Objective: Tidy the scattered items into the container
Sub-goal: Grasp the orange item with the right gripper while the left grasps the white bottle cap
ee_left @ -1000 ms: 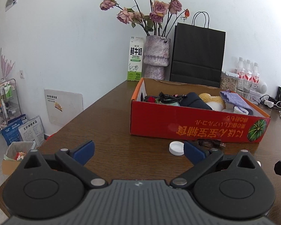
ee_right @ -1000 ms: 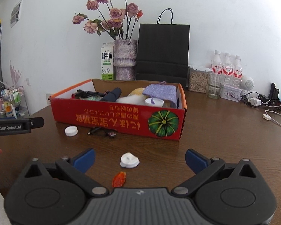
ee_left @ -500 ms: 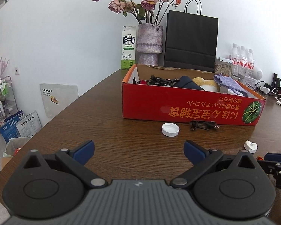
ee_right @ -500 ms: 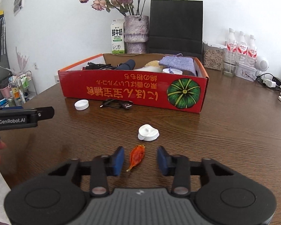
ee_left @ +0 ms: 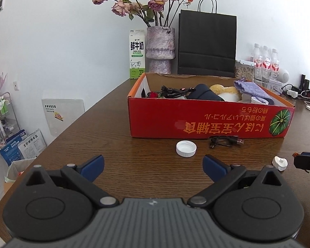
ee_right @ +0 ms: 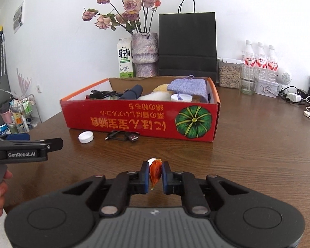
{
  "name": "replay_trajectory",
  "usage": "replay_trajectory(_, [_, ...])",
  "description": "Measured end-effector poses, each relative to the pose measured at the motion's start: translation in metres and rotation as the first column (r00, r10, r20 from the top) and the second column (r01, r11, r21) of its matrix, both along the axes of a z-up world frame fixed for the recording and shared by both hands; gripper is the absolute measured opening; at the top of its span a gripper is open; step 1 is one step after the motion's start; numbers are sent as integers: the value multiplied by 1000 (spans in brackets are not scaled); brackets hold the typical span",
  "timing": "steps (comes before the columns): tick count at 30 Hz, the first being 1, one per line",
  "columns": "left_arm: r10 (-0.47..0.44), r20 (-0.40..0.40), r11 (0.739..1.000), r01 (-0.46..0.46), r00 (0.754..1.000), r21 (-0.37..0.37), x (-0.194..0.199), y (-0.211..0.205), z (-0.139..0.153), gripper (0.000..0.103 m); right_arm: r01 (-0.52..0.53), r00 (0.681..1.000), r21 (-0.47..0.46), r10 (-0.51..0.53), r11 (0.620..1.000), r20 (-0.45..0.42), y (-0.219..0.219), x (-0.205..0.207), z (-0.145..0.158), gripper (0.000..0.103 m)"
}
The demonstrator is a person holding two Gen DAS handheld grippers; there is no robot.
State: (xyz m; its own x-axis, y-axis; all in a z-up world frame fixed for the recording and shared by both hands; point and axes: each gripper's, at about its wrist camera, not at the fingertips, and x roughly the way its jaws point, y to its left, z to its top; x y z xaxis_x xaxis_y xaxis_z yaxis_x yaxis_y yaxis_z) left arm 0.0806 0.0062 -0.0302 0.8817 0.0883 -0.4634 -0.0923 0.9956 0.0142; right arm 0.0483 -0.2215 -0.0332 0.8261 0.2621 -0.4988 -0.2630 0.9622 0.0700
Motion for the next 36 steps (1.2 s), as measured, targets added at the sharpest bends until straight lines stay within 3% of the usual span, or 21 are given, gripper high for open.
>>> replay_trajectory(8, [-28,-31,999,29,999,27,28,-11,5,103,33,999,30,-34,999,35,-3,18,9,11])
replay_trajectory(17, [-40,-56,998,43,998,51,48,-21,0,103,83,992,3,-83,997,98,-5,34,17,11])
replay_trajectory(27, [-59,-100,998,61,993,17,67,-19,-5,103,101,991,-23,-99,995,92,-2,51,0,11])
replay_trajectory(36, [-75,-157,997,75,985,-6,77,-18,-10,83,97,991,-26,-94,995,93,-1,50,-1,12])
